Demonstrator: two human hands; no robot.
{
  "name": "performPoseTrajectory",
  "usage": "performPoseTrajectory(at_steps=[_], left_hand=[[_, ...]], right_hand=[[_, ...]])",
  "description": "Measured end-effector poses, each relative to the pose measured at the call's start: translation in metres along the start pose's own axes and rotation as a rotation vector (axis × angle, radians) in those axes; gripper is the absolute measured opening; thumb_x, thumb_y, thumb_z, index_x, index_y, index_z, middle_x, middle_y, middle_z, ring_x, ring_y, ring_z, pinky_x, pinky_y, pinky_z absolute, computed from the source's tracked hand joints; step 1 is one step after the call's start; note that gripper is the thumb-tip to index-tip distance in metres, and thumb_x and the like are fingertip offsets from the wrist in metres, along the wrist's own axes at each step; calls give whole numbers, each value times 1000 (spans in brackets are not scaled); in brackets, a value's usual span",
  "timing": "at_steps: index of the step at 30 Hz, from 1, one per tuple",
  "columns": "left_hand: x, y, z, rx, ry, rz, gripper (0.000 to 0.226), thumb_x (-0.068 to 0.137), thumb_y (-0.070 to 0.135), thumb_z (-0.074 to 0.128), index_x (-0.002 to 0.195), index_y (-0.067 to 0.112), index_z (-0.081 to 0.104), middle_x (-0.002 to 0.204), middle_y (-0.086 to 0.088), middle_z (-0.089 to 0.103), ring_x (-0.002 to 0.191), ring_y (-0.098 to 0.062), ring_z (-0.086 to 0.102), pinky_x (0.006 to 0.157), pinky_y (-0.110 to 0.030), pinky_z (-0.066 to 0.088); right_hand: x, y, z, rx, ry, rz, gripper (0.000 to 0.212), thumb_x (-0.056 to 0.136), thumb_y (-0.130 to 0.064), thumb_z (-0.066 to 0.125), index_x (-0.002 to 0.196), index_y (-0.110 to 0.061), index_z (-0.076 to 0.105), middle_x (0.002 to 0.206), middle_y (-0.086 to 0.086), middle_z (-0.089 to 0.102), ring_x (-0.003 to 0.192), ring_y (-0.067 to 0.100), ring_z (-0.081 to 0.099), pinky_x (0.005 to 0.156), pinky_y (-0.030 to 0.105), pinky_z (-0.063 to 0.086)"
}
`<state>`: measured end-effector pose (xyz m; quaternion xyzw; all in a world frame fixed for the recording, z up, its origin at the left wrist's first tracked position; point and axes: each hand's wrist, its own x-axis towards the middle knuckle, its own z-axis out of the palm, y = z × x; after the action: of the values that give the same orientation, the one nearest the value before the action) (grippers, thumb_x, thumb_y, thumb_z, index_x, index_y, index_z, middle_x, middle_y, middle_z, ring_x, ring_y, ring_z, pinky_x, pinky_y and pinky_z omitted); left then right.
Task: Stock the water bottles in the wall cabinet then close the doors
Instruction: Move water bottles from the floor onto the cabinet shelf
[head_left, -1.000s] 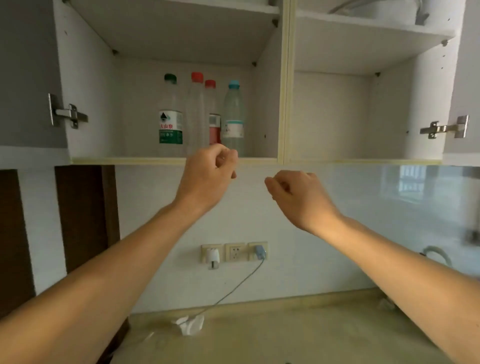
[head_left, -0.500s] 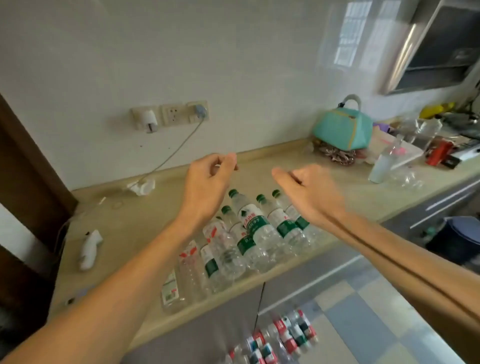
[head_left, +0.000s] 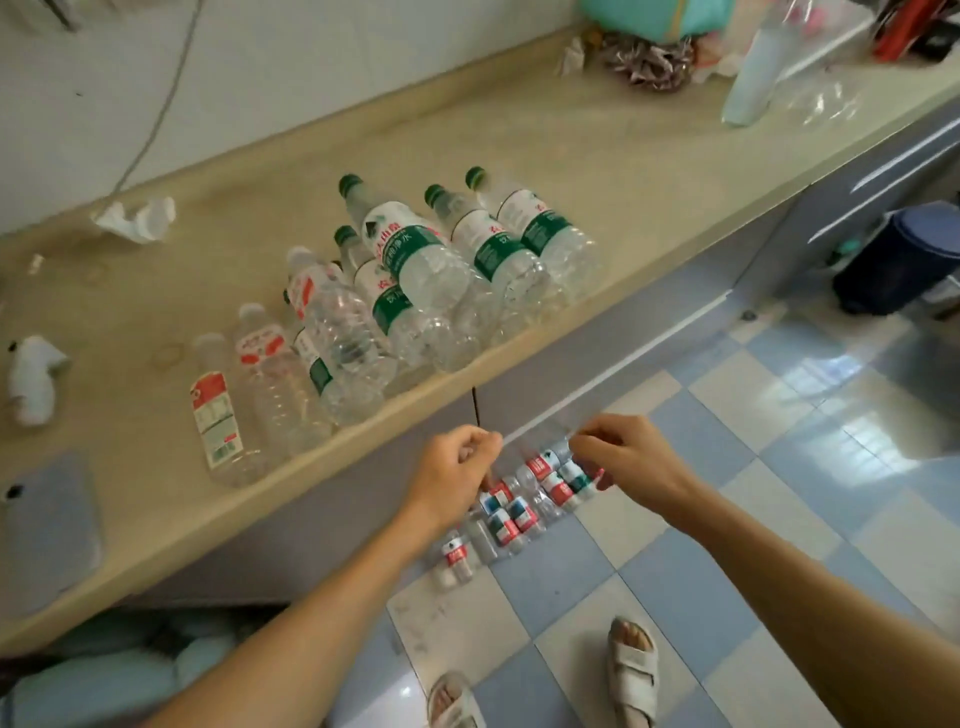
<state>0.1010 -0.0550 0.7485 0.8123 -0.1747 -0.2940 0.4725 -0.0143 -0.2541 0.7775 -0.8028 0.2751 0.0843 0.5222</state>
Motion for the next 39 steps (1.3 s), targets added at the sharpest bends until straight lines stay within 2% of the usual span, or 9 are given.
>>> performPoseTrajectory(at_steps=[6, 12, 17, 21, 26, 29, 33, 36, 39], left_hand=[[38, -101, 79, 6, 61, -282, 14, 100, 42, 57, 97, 30, 63, 71, 4, 68, 51, -5, 60, 44, -19, 47], [111, -222, 171, 116, 128, -389, 17, 98, 38, 62, 109, 26, 58, 106, 7, 65, 88, -2, 61, 60, -7, 46], [182, -343, 245, 304, 147, -430, 42, 96, 43, 62, 128, 17, 57, 130, -6, 56, 109, -16, 55, 80, -24, 46], [237, -420, 292, 472, 132, -386, 48, 96, 45, 60, 133, 15, 55, 137, -9, 51, 128, -27, 46, 94, -35, 40], [287, -498, 318, 616, 182, -351, 64, 99, 52, 51, 150, 15, 39, 157, -7, 36, 144, -26, 33, 107, -43, 39], [302, -537, 330, 708, 111, -311, 71, 101, 55, 44, 158, 15, 26, 167, -4, 20, 154, -27, 15, 122, -45, 21], [307, -569, 340, 803, 124, -194, 71, 100, 48, 52, 156, 11, 29, 164, -10, 25, 151, -31, 23, 118, -48, 31], [302, -581, 343, 874, 165, -121, 73, 98, 44, 58, 156, 9, 30, 161, -14, 29, 148, -33, 27, 117, -48, 35], [294, -583, 349, 889, 160, -118, 76, 97, 44, 59, 156, 6, 29, 160, -18, 27, 148, -35, 25, 119, -48, 32]], right_hand=[[62, 147, 22, 171, -19, 249, 13, 102, -21, 56, 100, -17, 68, 91, 6, 72, 79, 18, 67, 63, 21, 56], [145, 314, 47, 145, -98, 422, 12, 101, -19, 56, 108, -15, 66, 100, 6, 71, 87, 23, 68, 70, 29, 59], [221, 431, 82, 43, -110, 474, 20, 97, -20, 59, 116, -17, 63, 99, 0, 70, 79, 22, 70, 78, 44, 63], [275, 504, 122, 6, -156, 496, 35, 96, -23, 59, 130, -16, 57, 109, 6, 69, 91, 26, 70, 91, 49, 58], [340, 554, 180, 0, -92, 340, 46, 94, -18, 64, 139, -16, 56, 134, 4, 61, 118, 27, 62, 104, 50, 52], [382, 567, 208, -89, -47, 220, 63, 92, -28, 66, 151, -21, 45, 148, 4, 52, 133, 28, 52, 110, 54, 46], [438, 578, 226, -397, -24, 4, 80, 93, -40, 64, 160, -32, 20, 169, -3, 16, 156, 29, 12, 121, 59, 17], [460, 584, 234, -662, -51, -147, 85, 94, -46, 61, 161, -37, 8, 171, -5, -4, 156, 29, -13, 119, 54, -4], [450, 596, 242, -778, -76, -199, 87, 96, -49, 57, 162, -34, 1, 170, -2, -13, 153, 28, -24, 118, 52, -12]])
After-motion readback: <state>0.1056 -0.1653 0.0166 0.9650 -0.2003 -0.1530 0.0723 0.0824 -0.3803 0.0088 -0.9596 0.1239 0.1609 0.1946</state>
